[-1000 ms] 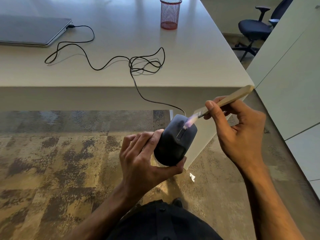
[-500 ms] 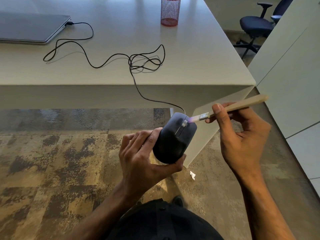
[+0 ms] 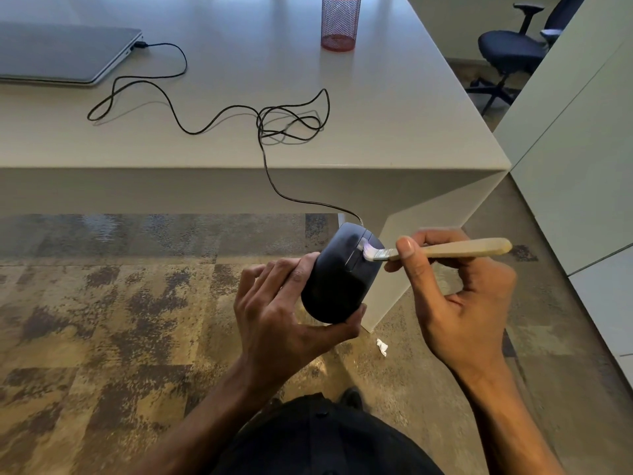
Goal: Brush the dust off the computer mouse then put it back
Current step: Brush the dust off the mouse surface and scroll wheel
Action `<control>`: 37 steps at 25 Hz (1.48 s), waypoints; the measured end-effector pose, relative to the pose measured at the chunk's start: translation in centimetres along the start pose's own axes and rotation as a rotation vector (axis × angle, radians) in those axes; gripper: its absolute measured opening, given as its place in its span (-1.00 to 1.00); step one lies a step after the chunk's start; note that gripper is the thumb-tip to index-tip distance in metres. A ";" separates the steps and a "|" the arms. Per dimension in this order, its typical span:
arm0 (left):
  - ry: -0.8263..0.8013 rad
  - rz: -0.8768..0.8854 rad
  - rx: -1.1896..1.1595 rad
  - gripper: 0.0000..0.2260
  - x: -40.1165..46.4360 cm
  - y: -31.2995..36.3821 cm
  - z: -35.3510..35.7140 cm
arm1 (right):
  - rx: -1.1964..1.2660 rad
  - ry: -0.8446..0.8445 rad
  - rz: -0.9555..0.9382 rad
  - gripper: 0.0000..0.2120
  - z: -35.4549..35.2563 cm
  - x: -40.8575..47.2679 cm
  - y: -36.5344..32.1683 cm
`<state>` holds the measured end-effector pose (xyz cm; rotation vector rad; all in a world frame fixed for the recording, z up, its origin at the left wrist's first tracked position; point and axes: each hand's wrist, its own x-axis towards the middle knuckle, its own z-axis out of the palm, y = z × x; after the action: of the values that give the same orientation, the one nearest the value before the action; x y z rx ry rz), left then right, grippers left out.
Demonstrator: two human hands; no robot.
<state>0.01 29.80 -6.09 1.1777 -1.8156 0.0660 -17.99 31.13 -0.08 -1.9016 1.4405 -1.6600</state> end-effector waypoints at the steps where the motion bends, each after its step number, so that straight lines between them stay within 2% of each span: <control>1: 0.001 -0.001 -0.001 -0.36 0.0 0.0 0.0 | -0.028 -0.005 -0.007 -0.83 0.0 -0.1 -0.1; 5: -0.006 -0.001 -0.004 -0.36 0.1 -0.1 0.1 | -0.109 -0.016 -0.069 -0.89 0.1 -0.5 0.0; 10: -0.006 0.002 -0.016 -0.36 0.1 -0.1 0.1 | -0.165 0.044 -0.056 -0.91 0.3 -0.2 1.0; 14: 0.010 0.012 -0.024 -0.37 0.1 -0.2 0.1 | -0.183 0.081 -0.067 -0.89 0.5 0.0 1.2; 20: 0.009 0.020 0.000 -0.37 0.2 -0.3 0.1 | -0.118 0.042 -0.104 -0.86 0.8 -0.8 0.3; 22: 0.006 0.010 -0.003 -0.37 0.3 -0.3 0.1 | -0.099 0.035 -0.113 -0.91 0.8 -1.1 0.1; 24: 0.005 0.007 -0.006 -0.37 0.4 -0.3 0.1 | -0.107 0.044 -0.132 -0.93 0.7 -1.1 0.0; 28: 0.004 0.020 -0.023 -0.37 0.6 0.0 0.0 | -0.162 0.069 -0.185 -0.86 0.8 -1.1 0.4; 37: 0.002 0.040 -0.010 -0.38 0.5 0.1 0.0 | -0.214 0.121 -0.164 -0.88 1.1 -0.1 1.7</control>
<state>-0.10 29.56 -5.68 1.1338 -1.8361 0.0812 -17.91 29.97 -1.68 -2.1169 1.6053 -1.7847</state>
